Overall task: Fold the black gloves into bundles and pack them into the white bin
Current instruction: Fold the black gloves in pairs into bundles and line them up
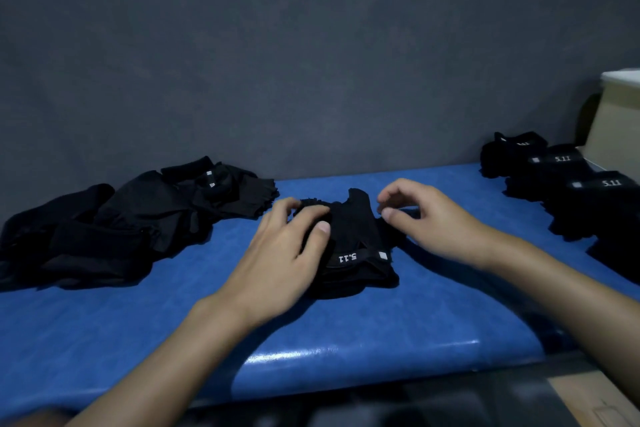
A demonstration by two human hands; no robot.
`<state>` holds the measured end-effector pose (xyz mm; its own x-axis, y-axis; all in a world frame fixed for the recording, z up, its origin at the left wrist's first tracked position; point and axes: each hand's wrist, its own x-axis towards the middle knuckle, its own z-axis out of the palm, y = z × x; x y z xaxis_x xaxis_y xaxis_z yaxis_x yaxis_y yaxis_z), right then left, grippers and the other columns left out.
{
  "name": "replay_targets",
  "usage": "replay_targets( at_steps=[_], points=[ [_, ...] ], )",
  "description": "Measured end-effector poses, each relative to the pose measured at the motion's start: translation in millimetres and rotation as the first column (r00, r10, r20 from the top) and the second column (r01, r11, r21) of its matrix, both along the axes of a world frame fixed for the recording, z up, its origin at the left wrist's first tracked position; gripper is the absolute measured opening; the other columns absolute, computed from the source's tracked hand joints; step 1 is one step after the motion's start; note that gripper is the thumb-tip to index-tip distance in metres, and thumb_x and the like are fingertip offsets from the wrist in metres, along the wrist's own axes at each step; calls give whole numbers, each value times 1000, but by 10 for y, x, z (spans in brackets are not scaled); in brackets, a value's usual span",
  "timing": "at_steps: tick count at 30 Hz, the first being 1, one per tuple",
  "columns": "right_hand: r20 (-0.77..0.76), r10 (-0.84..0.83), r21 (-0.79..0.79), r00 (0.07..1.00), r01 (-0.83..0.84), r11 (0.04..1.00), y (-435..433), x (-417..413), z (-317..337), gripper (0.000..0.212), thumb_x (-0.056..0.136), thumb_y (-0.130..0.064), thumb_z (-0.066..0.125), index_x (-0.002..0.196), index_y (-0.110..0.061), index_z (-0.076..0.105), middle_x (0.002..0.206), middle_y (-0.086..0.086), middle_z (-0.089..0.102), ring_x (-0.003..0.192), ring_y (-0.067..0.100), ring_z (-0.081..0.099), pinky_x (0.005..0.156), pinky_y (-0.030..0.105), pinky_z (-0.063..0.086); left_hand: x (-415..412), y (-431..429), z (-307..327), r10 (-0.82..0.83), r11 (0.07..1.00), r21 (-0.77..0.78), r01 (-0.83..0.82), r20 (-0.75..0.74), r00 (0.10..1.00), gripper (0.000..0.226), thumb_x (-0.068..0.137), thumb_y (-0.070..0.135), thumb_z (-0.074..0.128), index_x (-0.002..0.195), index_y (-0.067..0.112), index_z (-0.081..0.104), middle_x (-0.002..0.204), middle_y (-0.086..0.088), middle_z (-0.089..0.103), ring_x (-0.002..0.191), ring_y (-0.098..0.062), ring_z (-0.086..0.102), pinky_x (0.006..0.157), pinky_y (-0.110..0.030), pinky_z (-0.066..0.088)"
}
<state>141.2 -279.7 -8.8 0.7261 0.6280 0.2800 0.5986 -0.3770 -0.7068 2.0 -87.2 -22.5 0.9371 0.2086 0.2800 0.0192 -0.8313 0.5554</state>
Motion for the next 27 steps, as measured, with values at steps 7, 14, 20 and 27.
replay_targets(
  at_steps=[7, 14, 20, 27],
  points=[
    [-58, 89, 0, 994, -89, 996, 61, -99, 36, 17, 91, -19, 64, 107, -20, 72, 100, -15, 68, 75, -17, 57, 72, 5, 37, 51, 49, -16, 60, 996, 67, -57, -39, 997, 45, 102, 43, 41, 137, 21, 57, 123, 6, 44, 122, -15, 39, 111, -36, 32],
    [-177, 185, 219, 967, -145, 965, 136, -191, 138, 31, 84, -9, 72, 113, -16, 65, 102, -6, 65, 89, 4, 64, 75, 20, 52, 25, 15, -4, 51, 997, 52, -50, -19, 999, 38, 99, 42, 48, 128, 19, 58, 119, 9, 38, 114, -15, 49, 106, -41, 38],
    [-102, 111, 95, 989, -102, 990, 182, -109, 24, 38, 83, -9, 73, 117, -21, 61, 103, -10, 59, 87, 10, 60, 75, 20, 47, 19, 15, -15, 75, 992, 110, -69, -52, 996, 44, 100, 43, 47, 134, 18, 55, 134, 8, 31, 125, -18, 43, 111, -38, 32],
    [-86, -46, 64, 995, 52, 997, 114, 25, 53, 13, 93, -15, 61, 104, -18, 68, 90, -11, 65, 85, 2, 59, 69, 5, 42, 56, 22, -5, 11, 993, 117, -20, 74, 997, 61, 89, 51, 37, 143, 25, 49, 153, 9, 33, 142, -10, 28, 119, -36, 23]
  ],
)
